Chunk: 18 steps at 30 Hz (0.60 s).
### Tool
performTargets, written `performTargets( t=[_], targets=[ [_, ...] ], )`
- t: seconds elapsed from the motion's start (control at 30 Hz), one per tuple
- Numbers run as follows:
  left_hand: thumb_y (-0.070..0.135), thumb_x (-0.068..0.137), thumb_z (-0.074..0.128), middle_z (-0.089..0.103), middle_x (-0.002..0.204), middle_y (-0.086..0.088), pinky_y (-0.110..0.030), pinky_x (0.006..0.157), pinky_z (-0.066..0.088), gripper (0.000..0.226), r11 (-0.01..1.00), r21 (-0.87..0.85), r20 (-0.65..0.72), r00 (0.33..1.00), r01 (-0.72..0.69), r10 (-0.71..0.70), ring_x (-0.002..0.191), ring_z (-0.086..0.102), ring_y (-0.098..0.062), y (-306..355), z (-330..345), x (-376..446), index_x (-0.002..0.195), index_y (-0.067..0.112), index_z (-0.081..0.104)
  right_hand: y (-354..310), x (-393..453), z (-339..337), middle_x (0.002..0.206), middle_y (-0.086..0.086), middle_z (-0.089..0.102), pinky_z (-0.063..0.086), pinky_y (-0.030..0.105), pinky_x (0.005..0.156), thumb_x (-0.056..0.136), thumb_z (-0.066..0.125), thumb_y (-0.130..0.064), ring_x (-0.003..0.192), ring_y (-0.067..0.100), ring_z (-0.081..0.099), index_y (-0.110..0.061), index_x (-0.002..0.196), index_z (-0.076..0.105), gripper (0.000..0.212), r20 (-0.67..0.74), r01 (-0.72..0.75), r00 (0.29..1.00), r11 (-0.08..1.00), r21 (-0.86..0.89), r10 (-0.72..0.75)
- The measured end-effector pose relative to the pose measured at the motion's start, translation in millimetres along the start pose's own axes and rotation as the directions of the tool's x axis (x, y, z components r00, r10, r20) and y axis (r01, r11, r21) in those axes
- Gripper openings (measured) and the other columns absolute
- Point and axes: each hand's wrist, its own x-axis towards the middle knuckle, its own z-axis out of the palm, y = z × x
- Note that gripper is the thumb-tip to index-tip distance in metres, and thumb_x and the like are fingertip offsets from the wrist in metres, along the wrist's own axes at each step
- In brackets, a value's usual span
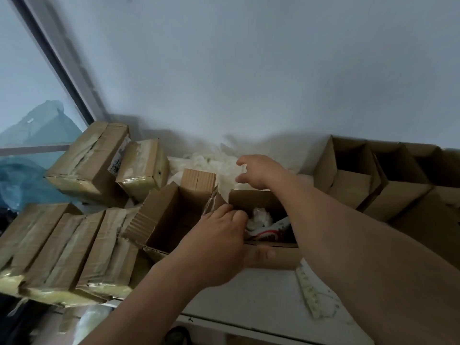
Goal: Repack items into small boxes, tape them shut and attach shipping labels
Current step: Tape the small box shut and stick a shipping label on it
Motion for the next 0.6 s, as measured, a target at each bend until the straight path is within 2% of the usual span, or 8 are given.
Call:
performTargets(
  t=[0.03,0.1,0.17,0.23,0.33,0.4,0.47,0.6],
  targets=[
    [0.063,0.095,0.041,0.038,0.144,0.006,-0.035,0.118,0.024,0.048,1.000,-0.026,0.015,1.000,0.001,0.000,0.142,0.023,-0.017,-2.2,-0.1,-0.9,0.128,0.029,0.046,-0.6,3.0,3.1,0.147,0.005,0.045,0.044,0.038,0.100,0.092,0.064,-0.038,0.129,0.027,0.048,-0.031,0.147,0.038,0.061,0.003,0.006,1.000,1.000,0.012,-0.006],
    [0.073,0.090,0.019,0.021,0.158,0.004,-0.044,0.121,0.016,0.068,0.998,-0.055,0.087,0.996,0.001,0.004,0.149,0.005,-0.018,-5.3,-3.2,-3.2,0.129,0.029,0.053,-3.7,10.3,6.8,0.152,0.008,0.039,0.043,0.039,0.103,0.092,0.064,-0.039,0.133,0.029,0.045,-0.035,0.152,0.025,0.072,0.000,0.025,1.000,1.000,0.016,-0.025],
    [0.075,0.089,0.013,0.006,0.163,0.005,-0.045,0.123,0.005,0.073,0.999,-0.032,0.118,0.993,0.010,-0.007,0.149,-0.008,-0.018,-10.4,-5.6,-5.2,0.137,0.036,0.050,-7.8,16.9,8.7,0.150,0.009,0.041,0.042,0.039,0.101,0.092,0.064,-0.039,0.131,0.029,0.046,-0.036,0.153,0.023,0.074,0.004,0.040,0.999,0.999,-0.007,-0.040],
    [0.077,0.089,0.015,0.001,0.164,0.007,-0.044,0.121,0.001,0.071,1.000,0.014,0.133,0.991,0.007,-0.009,0.149,-0.012,-0.018,-13.8,-5.8,-7.4,0.145,0.042,0.041,-11.4,21.2,8.6,0.143,0.008,0.049,0.042,0.036,0.095,0.091,0.065,-0.039,0.126,0.028,0.050,-0.030,0.146,0.038,0.062,0.022,0.043,0.999,0.994,-0.100,-0.041],
    [0.086,0.077,0.006,0.005,0.163,0.009,-0.046,0.121,0.005,0.084,0.998,0.058,0.157,0.988,-0.015,0.006,0.148,-0.008,-0.018,-11.5,-7.7,-8.3,0.148,0.048,0.030,-13.1,20.5,4.6,0.120,0.007,0.062,0.046,0.036,0.081,0.095,0.059,-0.037,0.105,0.025,0.058,-0.017,0.119,0.061,0.031,-0.042,0.040,0.998,0.980,-0.194,-0.049],
    [0.088,0.072,0.005,0.008,0.162,0.009,-0.046,0.119,0.006,0.087,0.996,0.083,0.178,0.984,-0.022,0.007,0.148,-0.004,-0.021,-7.4,-9.8,-8.3,0.148,0.050,0.026,-11.5,14.9,0.4,0.106,0.009,0.064,0.049,0.038,0.079,0.097,0.054,-0.035,0.095,0.026,0.060,-0.012,0.107,0.063,0.027,-0.120,0.043,0.992,0.997,-0.058,-0.050],
    [0.090,0.071,0.006,0.019,0.156,0.007,-0.044,0.117,0.011,0.090,0.995,0.098,0.185,0.983,-0.026,0.008,0.144,0.007,-0.022,-5.8,-9.5,-8.6,0.148,0.049,0.029,-7.6,5.8,-5.6,0.099,0.007,0.063,0.050,0.040,0.081,0.095,0.053,-0.034,0.093,0.026,0.060,-0.012,0.100,0.061,0.024,-0.165,0.035,0.986,0.981,0.190,-0.003],
    [0.091,0.072,0.009,0.034,0.137,0.002,-0.042,0.113,0.018,0.092,0.994,0.110,0.176,0.984,-0.027,0.007,0.131,0.023,-0.022,-3.7,-9.9,-7.3,0.143,0.043,0.042,3.3,-17.7,-16.3,0.094,0.002,0.057,0.057,0.042,0.082,0.090,0.058,-0.027,0.091,0.023,0.062,-0.009,0.096,0.059,0.019,-0.162,-0.021,0.976,0.803,0.595,0.145]
  ],
)
